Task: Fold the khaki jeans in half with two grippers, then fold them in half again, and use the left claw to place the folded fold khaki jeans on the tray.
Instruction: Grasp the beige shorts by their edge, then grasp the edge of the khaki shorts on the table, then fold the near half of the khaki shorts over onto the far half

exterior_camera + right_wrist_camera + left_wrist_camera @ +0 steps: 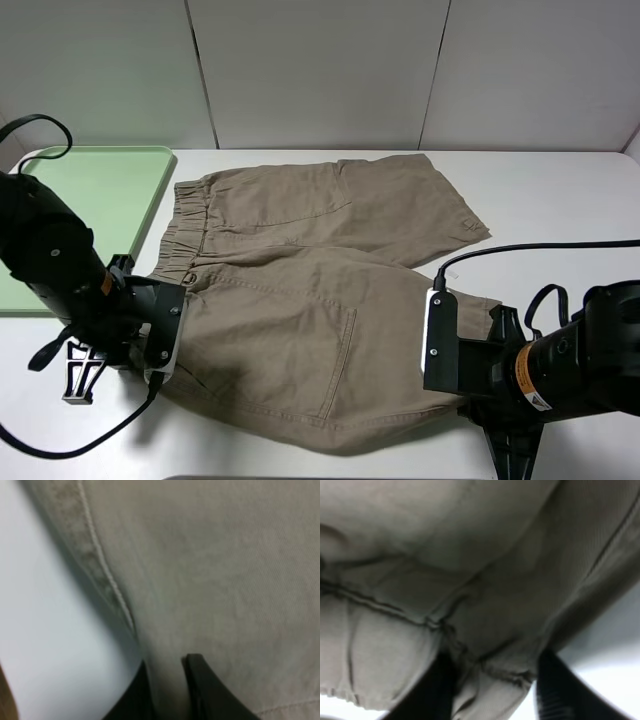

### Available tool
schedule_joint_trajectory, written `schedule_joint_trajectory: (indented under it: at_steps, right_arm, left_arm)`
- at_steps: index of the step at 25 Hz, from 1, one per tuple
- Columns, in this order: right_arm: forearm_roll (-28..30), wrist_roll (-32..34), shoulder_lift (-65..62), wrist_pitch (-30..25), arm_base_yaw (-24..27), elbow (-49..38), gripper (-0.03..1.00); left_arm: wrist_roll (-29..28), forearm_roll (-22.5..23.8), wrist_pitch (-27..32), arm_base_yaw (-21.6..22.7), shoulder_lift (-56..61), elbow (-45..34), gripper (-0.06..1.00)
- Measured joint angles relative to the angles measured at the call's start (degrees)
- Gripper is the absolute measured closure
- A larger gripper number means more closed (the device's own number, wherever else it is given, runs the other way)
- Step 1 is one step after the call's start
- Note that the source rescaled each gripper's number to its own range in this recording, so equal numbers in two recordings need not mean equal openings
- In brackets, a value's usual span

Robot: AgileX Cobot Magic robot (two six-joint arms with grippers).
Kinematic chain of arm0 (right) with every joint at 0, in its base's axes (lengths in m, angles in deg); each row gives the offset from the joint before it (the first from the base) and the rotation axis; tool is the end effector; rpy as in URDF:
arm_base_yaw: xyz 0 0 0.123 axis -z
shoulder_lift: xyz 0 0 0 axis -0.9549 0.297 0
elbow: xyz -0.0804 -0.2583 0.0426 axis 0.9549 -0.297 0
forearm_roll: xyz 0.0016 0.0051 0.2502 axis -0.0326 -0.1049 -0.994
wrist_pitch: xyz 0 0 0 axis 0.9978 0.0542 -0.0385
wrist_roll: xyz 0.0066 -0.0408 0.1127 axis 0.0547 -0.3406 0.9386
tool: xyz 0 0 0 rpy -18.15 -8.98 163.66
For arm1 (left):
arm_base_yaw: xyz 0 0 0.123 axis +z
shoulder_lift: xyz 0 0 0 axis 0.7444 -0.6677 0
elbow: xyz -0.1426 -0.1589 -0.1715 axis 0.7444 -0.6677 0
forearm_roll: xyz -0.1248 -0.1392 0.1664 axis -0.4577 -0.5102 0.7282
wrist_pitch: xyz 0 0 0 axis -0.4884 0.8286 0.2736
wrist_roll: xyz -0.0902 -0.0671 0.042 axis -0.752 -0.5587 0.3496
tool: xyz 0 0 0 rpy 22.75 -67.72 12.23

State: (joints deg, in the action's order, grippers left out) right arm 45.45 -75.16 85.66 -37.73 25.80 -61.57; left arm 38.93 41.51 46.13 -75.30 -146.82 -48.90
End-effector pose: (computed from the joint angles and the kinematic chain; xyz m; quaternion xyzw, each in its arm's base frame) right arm 0.1342 0.1284 0.0676 -0.6119 0.7778 -0.0221 0.1419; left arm 0.2194 -0.0997 0.0550 0.7080 0.6990 0.0736 0.0685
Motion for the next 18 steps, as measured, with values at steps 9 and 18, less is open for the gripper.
schedule_joint_trajectory:
  at_steps: [9,18]
  right_arm:
    - [1.7,0.0,0.0,-0.6,0.0,0.1,0.95]
    - [2.0,0.0,0.1,-13.6,-0.3,7.9,0.97]
  left_arm:
    - [-8.9,-0.3,-0.9,-0.1,0.4,0.0,0.83]
    - [-15.2,-0.9,0.1,-3.8,6.7,-0.5,0.84]
